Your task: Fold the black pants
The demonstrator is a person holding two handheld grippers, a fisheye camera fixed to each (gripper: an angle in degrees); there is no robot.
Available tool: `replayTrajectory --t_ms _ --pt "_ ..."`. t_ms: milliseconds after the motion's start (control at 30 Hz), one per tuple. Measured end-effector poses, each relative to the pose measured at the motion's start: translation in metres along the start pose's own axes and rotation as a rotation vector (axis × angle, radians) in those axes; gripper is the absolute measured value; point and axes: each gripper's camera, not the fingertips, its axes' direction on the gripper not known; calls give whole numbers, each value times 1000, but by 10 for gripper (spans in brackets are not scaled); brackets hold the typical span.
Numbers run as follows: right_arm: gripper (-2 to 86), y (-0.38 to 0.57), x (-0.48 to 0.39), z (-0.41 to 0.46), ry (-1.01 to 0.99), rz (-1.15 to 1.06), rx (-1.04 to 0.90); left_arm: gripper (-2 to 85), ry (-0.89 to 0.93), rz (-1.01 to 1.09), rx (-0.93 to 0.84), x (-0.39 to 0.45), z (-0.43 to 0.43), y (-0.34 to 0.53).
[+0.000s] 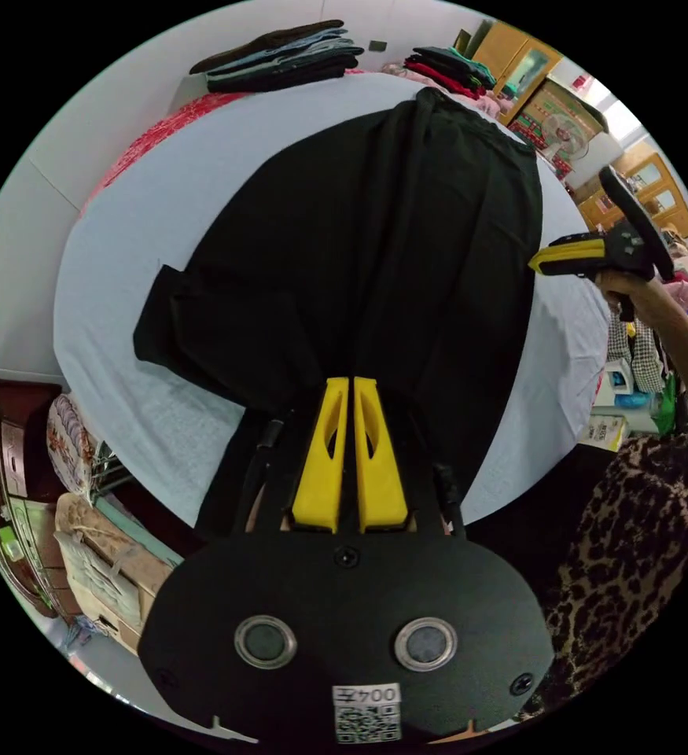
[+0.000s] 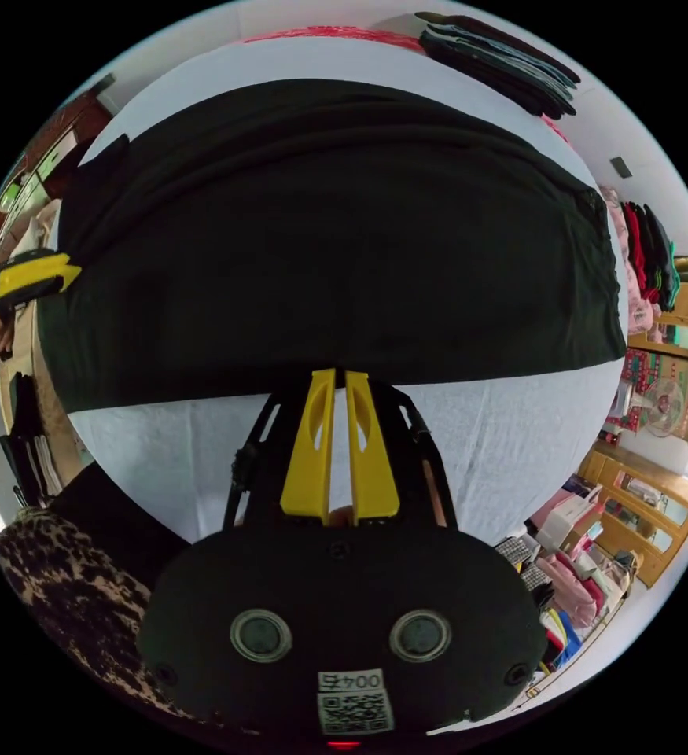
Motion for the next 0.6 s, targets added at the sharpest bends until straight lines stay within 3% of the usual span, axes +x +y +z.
replayTrajectory --t_ms 233,467,600 --pt "61 24 58 -45 -203 58 41 11 114 -96 127 -6 32 39" --pt "90 20 238 -136 -460 391 327 12 152 -122 97 -6 53 52" --pt "100 -33 331 -171 -446 459 390 12 130 -169 99 1 64 63"
